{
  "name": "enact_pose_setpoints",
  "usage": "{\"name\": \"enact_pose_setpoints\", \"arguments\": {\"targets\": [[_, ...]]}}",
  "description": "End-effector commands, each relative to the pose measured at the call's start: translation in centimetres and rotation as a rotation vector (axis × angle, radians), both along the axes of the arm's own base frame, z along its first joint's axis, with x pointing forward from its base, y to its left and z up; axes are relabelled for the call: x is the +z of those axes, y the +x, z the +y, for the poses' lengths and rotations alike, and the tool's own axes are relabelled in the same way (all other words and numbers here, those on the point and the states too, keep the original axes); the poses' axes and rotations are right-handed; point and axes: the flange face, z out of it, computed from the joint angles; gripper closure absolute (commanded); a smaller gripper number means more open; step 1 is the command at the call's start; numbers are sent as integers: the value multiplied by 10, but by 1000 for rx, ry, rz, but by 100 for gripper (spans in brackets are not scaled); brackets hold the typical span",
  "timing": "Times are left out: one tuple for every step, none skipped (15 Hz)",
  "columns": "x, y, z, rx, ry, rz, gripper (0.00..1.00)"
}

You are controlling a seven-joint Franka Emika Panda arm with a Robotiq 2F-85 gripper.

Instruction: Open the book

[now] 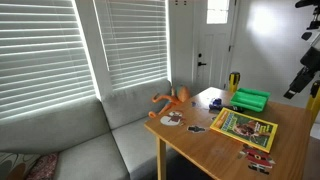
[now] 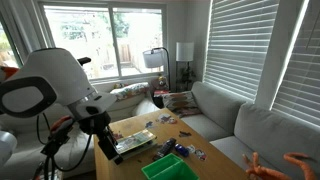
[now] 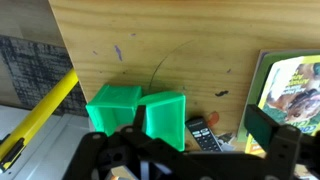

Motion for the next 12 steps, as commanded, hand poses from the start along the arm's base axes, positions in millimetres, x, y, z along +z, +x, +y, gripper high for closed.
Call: {"name": "enact_pose_setpoints", "arguments": {"targets": [[-9, -2, 1, 1, 6, 26, 0], [-18, -4, 3, 2, 11, 44, 0], [-23, -4, 3, 3, 13, 55, 0], [-24, -4, 3, 3, 14, 60, 0], [-25, -4, 3, 3, 14, 62, 0], [-25, -4, 3, 3, 14, 62, 0], [-28, 1, 2, 8, 32, 68, 0], [-31, 7, 0, 4, 63, 73, 0], [-32, 12, -1, 8, 82, 74, 0], [-33, 18, -1, 9, 109, 78, 0], [-35, 23, -1, 11, 144, 94, 0], [-39, 27, -2, 10, 177, 109, 0]]}}
